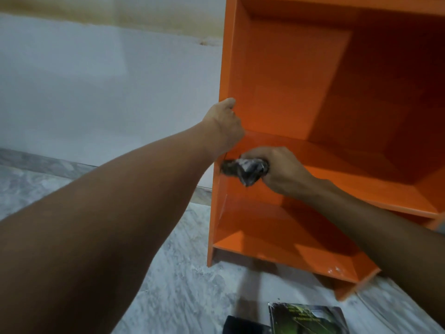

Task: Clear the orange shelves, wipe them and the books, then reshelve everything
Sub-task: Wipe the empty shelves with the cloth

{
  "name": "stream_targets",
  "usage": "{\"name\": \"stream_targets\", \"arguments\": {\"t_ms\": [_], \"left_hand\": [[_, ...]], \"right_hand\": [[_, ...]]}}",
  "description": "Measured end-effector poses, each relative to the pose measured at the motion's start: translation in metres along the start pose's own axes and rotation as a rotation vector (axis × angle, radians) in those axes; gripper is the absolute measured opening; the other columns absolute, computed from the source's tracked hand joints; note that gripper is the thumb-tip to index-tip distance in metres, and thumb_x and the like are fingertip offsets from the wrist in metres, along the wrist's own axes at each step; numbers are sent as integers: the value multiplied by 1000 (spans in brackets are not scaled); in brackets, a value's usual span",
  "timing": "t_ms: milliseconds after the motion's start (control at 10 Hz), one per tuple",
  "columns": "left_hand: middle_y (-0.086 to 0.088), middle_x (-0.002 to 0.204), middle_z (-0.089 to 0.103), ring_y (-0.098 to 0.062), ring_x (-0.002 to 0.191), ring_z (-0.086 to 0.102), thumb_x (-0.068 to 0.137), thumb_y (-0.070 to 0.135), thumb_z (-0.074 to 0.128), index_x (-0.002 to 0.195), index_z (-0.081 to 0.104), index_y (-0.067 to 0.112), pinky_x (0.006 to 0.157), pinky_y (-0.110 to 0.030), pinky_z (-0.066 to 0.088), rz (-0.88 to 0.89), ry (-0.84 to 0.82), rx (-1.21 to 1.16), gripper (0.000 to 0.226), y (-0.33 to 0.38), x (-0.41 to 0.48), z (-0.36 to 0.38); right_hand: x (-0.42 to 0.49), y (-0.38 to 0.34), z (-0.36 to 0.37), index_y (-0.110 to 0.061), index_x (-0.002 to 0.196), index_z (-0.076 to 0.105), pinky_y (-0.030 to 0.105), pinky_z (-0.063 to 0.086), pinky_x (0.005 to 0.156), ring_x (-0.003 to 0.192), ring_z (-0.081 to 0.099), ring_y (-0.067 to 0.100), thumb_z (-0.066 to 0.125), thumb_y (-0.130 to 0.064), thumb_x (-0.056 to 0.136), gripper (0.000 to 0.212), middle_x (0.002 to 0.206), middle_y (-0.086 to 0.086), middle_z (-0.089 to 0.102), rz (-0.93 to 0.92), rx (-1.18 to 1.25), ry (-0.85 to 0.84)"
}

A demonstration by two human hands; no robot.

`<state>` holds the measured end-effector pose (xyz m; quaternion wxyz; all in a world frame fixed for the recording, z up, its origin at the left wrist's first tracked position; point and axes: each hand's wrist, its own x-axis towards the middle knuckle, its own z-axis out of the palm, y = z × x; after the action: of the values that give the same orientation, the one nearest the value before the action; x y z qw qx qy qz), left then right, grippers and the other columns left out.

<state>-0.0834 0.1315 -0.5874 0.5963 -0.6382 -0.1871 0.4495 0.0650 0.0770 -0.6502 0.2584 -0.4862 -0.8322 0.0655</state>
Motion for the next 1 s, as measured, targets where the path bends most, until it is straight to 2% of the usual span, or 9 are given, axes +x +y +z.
{"name": "stream_targets", "arguments": {"t_ms": [100,200,300,400,500,600,800,900,1000], "left_hand": [[1,111,65,-18,112,57,96,30,53,94,53,26,106,-35,25,-221,41,-555,4,9,-10,-1],[1,116,66,-17,111,57,95,29,55,108,60,23,104,-35,26,-385,79,-634,15,15,-5,1],[0,117,65,-18,114,56,95,32,55,111,58,22,107,-37,27,-390,80,-707,18,17,-7,-7],[1,113,65,-20,114,57,97,27,52,105,58,22,107,-38,27,-377,36,-933,11,23,0,-25],[-4,119,63,-25,114,59,98,29,51,111,58,19,98,-36,40,-376,-20,-1289,18,43,12,-48],[-10,116,63,-30,105,64,95,17,53,117,61,13,84,-38,54,-375,-43,-1495,23,62,34,-66],[-14,131,50,-33,118,52,99,10,46,123,49,8,83,-40,41,-340,148,-1507,25,66,77,-133],[-16,140,46,-35,125,50,98,7,44,128,47,5,94,-43,43,-330,225,-1534,30,60,100,-174],[-14,136,48,-34,124,50,99,10,46,128,47,5,96,-43,43,-311,299,-1550,30,50,117,-211]], "right_hand": [[22,11,18,-20,96,69,45,51,70,90,63,33,57,0,68,36,92,5,70,137,-130,-9],[20,15,51,-27,116,67,47,43,87,111,54,33,53,-6,77,47,117,8,63,66,-328,-239],[-1,23,44,-32,117,67,52,36,92,128,41,27,57,-13,79,44,140,-1,48,-108,-402,-261],[-27,34,27,-35,119,65,62,30,99,138,28,27,65,-19,85,38,149,-2,36,-100,-497,-312],[-54,47,10,-36,128,59,67,20,106,146,14,27,62,-17,90,42,161,-4,17,14,-517,-330],[-87,67,-15,-36,133,55,66,16,109,148,9,27,60,-15,92,46,162,-6,10,100,-543,-316],[-153,116,-65,-37,133,54,64,19,110,148,9,26,62,-12,88,52,162,-10,11,226,-579,-276],[-184,141,-87,-39,133,54,60,20,111,148,11,26,61,-11,87,54,161,-12,11,303,-592,-259],[-209,164,-107,-38,131,56,54,24,112,147,15,27,62,-10,85,54,161,-11,14,346,-592,-239]]}}
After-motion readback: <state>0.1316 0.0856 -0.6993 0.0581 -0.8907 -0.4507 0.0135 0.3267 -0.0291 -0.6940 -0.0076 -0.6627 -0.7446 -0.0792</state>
